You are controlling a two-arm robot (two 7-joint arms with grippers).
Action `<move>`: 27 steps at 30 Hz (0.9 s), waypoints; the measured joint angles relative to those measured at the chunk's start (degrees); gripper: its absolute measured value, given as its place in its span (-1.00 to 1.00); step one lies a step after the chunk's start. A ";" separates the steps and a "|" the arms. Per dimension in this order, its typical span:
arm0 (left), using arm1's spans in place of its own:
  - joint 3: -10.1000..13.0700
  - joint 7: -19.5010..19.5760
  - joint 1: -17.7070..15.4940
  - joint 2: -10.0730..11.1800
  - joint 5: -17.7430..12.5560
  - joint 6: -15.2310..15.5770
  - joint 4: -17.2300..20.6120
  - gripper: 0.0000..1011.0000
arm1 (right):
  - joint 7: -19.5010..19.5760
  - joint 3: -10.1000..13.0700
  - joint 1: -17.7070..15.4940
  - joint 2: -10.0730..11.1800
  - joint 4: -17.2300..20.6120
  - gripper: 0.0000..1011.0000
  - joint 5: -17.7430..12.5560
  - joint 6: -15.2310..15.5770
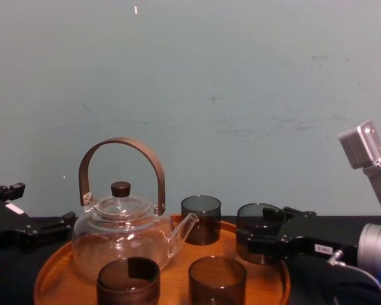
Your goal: Pick up the glass from the table and place it on the tray.
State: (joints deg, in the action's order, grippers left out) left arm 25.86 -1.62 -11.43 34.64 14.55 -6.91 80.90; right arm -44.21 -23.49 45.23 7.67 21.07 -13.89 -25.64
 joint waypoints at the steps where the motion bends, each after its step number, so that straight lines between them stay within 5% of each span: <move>1: 0.00 0.00 0.00 0.00 0.00 0.00 0.00 0.98 | -0.22 0.09 0.45 -0.31 -1.09 0.79 0.05 -0.41; 12: 0.00 0.00 0.00 0.00 0.00 0.00 0.00 0.98 | -3.29 0.14 8.32 -4.37 -17.46 0.79 -0.22 -7.73; 27: 0.00 0.00 0.00 0.00 0.00 0.00 0.00 0.98 | -3.08 0.46 7.37 -3.95 -15.44 0.79 0.04 -6.92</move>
State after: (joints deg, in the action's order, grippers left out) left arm 25.86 -1.62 -11.43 34.64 14.55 -6.91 80.90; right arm -47.29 -23.03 52.61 3.72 5.62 -13.85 -32.56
